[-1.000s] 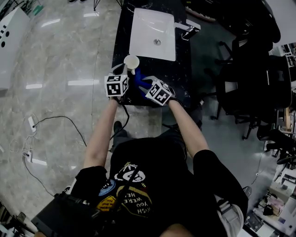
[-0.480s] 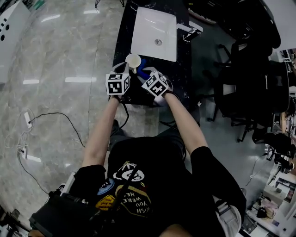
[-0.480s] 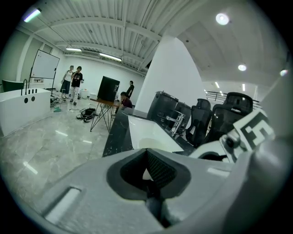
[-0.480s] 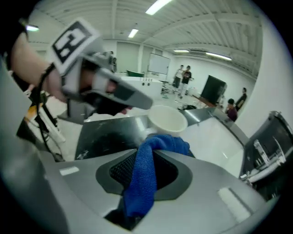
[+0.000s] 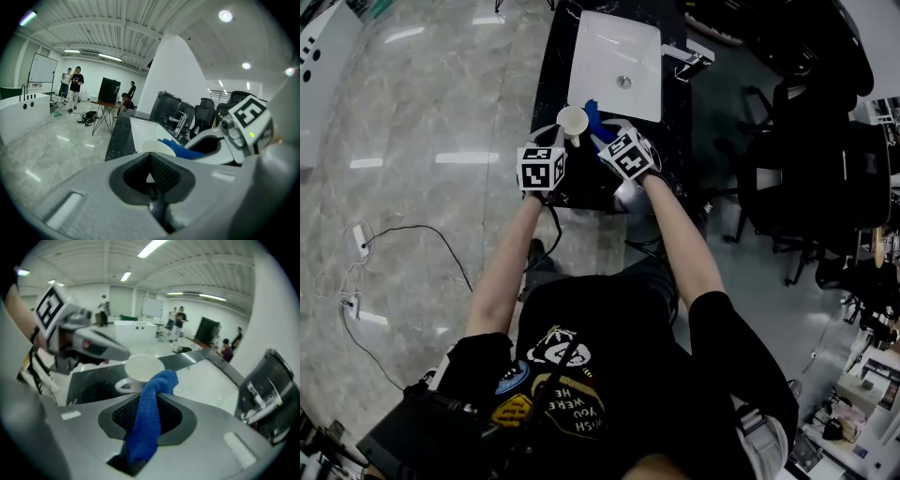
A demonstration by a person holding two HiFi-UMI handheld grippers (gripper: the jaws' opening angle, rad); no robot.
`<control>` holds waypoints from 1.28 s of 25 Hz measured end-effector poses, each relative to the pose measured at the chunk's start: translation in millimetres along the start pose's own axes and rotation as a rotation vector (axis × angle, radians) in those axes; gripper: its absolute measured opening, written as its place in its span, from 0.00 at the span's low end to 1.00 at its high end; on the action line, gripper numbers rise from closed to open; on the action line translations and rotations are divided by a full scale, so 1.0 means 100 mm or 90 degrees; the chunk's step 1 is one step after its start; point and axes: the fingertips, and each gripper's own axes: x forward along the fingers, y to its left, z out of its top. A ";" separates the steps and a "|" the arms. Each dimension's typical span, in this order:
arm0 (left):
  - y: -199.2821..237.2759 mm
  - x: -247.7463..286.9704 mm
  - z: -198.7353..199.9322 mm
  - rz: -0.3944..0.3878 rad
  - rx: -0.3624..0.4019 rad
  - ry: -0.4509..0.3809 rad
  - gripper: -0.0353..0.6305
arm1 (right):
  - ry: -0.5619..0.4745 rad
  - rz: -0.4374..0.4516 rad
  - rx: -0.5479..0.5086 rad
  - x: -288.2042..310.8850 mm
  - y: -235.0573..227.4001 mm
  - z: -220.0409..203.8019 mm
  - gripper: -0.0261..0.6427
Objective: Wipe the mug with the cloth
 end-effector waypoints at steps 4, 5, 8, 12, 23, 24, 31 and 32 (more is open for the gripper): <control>-0.01 0.02 -0.02 -0.001 0.015 0.014 0.06 | 0.015 0.162 -0.155 -0.06 0.89 -0.26 0.18; -0.01 0.02 -0.02 -0.003 0.018 0.016 0.06 | 0.002 0.206 -0.145 -0.11 1.04 -0.31 0.18; -0.02 0.01 -0.02 -0.006 0.023 0.017 0.06 | -0.024 0.267 -0.045 -0.24 1.00 -0.35 0.18; -0.03 0.01 -0.03 -0.004 0.027 0.026 0.06 | 0.023 0.085 0.067 -0.15 0.04 -0.32 0.18; -0.03 0.01 -0.03 -0.020 0.035 0.023 0.06 | -0.021 0.193 -0.040 -0.18 0.79 -0.20 0.18; -0.05 0.02 -0.04 -0.022 0.038 0.026 0.06 | -0.022 0.201 -0.039 -0.21 0.79 -0.25 0.18; -0.12 0.04 -0.07 -0.015 0.038 0.022 0.06 | -0.011 -0.037 0.121 -0.11 -0.26 -0.20 0.18; -0.12 0.03 -0.08 -0.015 0.038 0.025 0.06 | -0.002 -0.016 0.103 -0.06 -0.14 -0.19 0.18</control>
